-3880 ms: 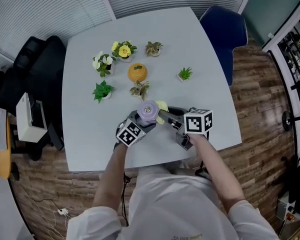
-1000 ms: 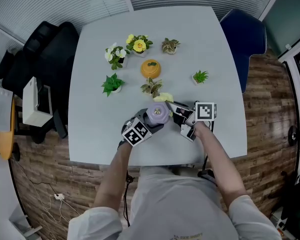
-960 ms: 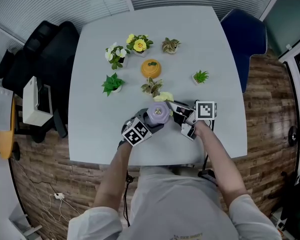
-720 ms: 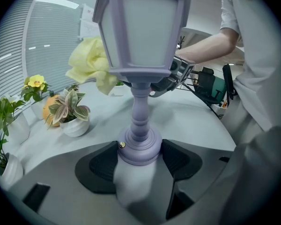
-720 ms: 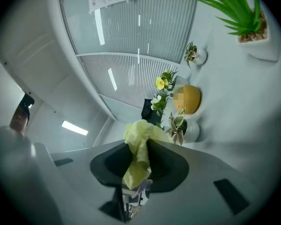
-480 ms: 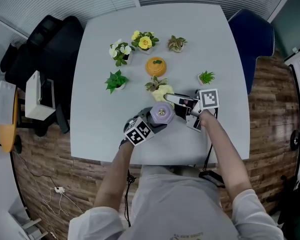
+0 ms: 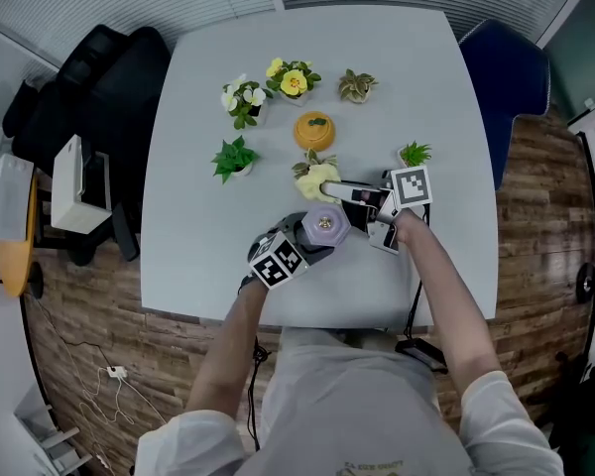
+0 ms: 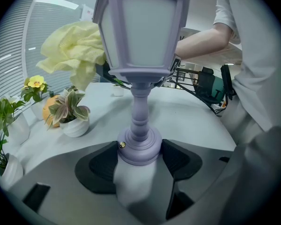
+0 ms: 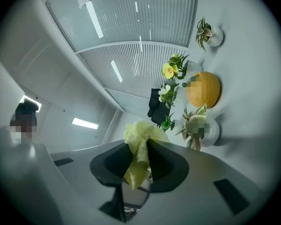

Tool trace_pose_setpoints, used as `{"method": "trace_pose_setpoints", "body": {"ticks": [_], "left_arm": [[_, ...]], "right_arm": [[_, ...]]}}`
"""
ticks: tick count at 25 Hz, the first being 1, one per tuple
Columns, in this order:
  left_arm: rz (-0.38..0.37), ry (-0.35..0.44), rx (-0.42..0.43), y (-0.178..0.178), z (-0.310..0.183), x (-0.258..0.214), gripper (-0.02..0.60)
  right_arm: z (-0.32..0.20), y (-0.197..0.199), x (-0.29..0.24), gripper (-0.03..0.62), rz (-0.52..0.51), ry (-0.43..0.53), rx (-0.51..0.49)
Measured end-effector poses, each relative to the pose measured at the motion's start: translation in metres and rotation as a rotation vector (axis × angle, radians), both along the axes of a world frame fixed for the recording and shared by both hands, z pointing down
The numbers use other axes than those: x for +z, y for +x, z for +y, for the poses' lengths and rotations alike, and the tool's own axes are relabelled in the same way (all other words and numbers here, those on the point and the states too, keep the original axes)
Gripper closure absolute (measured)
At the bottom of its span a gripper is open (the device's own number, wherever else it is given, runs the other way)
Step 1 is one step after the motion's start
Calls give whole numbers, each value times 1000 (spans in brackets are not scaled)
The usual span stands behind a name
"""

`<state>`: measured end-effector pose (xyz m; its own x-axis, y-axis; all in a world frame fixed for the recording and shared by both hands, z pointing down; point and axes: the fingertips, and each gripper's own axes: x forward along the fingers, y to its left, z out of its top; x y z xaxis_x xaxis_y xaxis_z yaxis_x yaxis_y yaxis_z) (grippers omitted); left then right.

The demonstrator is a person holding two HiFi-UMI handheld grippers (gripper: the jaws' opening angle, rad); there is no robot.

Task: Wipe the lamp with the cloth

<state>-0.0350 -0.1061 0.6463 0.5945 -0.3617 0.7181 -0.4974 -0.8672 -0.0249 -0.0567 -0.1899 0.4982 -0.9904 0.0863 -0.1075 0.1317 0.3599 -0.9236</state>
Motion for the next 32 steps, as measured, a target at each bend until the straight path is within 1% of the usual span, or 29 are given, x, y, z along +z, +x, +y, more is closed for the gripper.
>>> {"method": "trace_pose_setpoints", "body": {"ticks": [4, 9, 14, 17, 19, 25, 32], "left_arm": [[-1, -4, 2, 0, 1, 0, 278], [1, -3, 1, 0, -1, 0, 278], [1, -3, 0, 0, 0, 0, 278], [1, -3, -1, 0, -1, 0, 278], [2, -2, 1, 0, -1, 0, 278], [0, -3, 0, -1, -1, 1, 278], [-1, -7, 2, -1, -1, 0, 278]], "right_arm": [[7, -5, 0, 490, 8, -3, -45], [8, -5, 3, 490, 10, -10, -59], [9, -6, 4, 490, 22, 25, -71], [16, -7, 15, 490, 88, 73, -98], [18, -5, 24, 490, 134, 85, -107], [17, -3, 41, 490, 218, 123, -93], [15, 4, 46, 490, 236, 133, -33]]}}
